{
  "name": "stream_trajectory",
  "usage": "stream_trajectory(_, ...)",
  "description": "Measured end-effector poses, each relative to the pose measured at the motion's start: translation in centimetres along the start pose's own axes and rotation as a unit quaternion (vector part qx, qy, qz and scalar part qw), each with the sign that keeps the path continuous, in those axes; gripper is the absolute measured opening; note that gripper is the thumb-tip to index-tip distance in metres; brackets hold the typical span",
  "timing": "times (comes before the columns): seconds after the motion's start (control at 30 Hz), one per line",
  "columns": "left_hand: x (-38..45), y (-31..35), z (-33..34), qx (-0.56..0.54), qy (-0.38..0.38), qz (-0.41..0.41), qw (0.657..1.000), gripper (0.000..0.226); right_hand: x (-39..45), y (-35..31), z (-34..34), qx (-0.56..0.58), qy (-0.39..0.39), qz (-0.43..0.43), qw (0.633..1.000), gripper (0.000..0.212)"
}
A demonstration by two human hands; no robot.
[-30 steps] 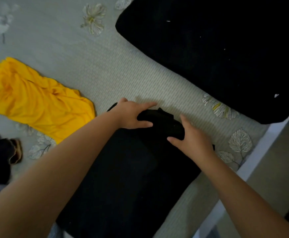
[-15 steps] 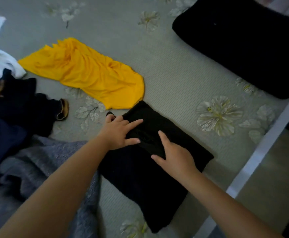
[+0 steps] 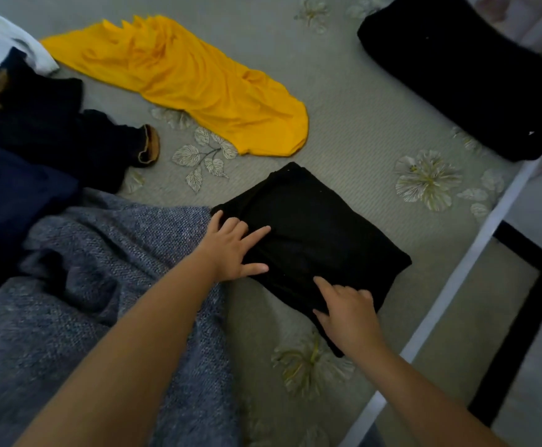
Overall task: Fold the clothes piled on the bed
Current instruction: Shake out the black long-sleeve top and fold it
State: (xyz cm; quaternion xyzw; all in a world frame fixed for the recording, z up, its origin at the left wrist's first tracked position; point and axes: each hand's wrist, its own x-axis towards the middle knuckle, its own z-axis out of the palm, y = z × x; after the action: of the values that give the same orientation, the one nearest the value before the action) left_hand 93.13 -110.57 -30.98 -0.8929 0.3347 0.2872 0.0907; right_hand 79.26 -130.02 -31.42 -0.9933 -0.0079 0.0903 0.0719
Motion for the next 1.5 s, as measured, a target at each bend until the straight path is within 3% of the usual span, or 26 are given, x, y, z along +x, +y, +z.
stream_trajectory(0.07, -0.4, 0.4, 1.4, -0.002, -0.032, -0.002, 0.999, 0.078, -1.4, 0.4, 1.8, -0.022, 0.024, -0.011, 0.999, 0.071)
stream_trajectory(0.17, -1.6, 0.9, 3.4, -0.016, -0.034, -0.014, 0.999, 0.076, -3.7, 0.3, 4.9, -0.034, 0.006, -0.02, 0.999, 0.081)
stream_trajectory(0.3, -3.0, 1.4, 5.6, -0.034, -0.008, -0.03, 0.999, 0.071, -6.4, -0.2, 6.9, -0.063, -0.042, -0.008, 0.997, 0.054)
stream_trajectory(0.37, -3.9, 2.0, 6.3, -0.088, 0.001, -0.046, 0.995, 0.069, -6.7, -0.1, 6.7, -0.056, -0.079, 0.007, 0.995, 0.058)
stream_trajectory(0.47, -5.5, 3.6, 7.1, -0.224, 0.057, -0.082, 0.969, 0.067, -6.5, 0.4, 5.4, -0.003, -0.074, 0.0, 0.997, 0.065)
stream_trajectory(0.57, -6.5, 5.8, 7.3, -0.364, 0.136, -0.126, 0.913, 0.066, -5.7, 2.2, 3.1, 0.108, 0.013, 0.033, 0.993, 0.063)
stream_trajectory(0.63, -6.6, 6.9, 6.9, -0.424, 0.151, -0.161, 0.878, 0.067, -4.7, 3.5, 1.1, 0.198, 0.043, 0.142, 0.969, 0.049)
stream_trajectory(0.7, -6.2, 7.3, 6.2, -0.437, 0.168, -0.185, 0.864, 0.068, -4.0, 4.5, 0.0, 0.306, 0.023, 0.261, 0.915, 0.059)
stream_trajectory(0.8, -4.8, 7.2, 5.0, -0.398, 0.187, -0.197, 0.876, 0.069, -2.3, 3.8, 0.1, 0.419, -0.04, 0.343, 0.84, 0.081)
stream_trajectory(0.97, -2.3, 7.3, 3.2, -0.314, 0.177, -0.202, 0.911, 0.071, 1.7, 1.5, 1.3, 0.457, -0.028, 0.421, 0.783, 0.093)
stream_trajectory(1.03, -1.4, 7.2, 2.7, -0.294, 0.178, -0.205, 0.917, 0.071, 2.7, 1.9, 1.2, 0.423, -0.03, 0.433, 0.796, 0.092)
stream_trajectory(1.17, 1.5, 6.1, 1.1, -0.244, 0.177, -0.207, 0.931, 0.072, 1.9, 5.9, 1.1, 0.349, -0.02, 0.377, 0.858, 0.086)
stream_trajectory(1.27, 4.3, 5.7, -0.1, -0.266, 0.124, -0.239, 0.926, 0.079, 1.0, 11.2, 0.7, 0.274, -0.022, 0.316, 0.908, 0.087)
stream_trajectory(1.4, 5.9, 9.0, 0.3, -0.361, 0.069, -0.222, 0.903, 0.095, 0.8, 16.5, 0.3, 0.276, -0.038, 0.281, 0.918, 0.089)
stream_trajectory(1.5, 4.7, 12.4, 1.1, -0.459, 0.064, -0.212, 0.86, 0.096, 0.3, 17.2, -0.1, 0.323, -0.039, 0.256, 0.91, 0.092)
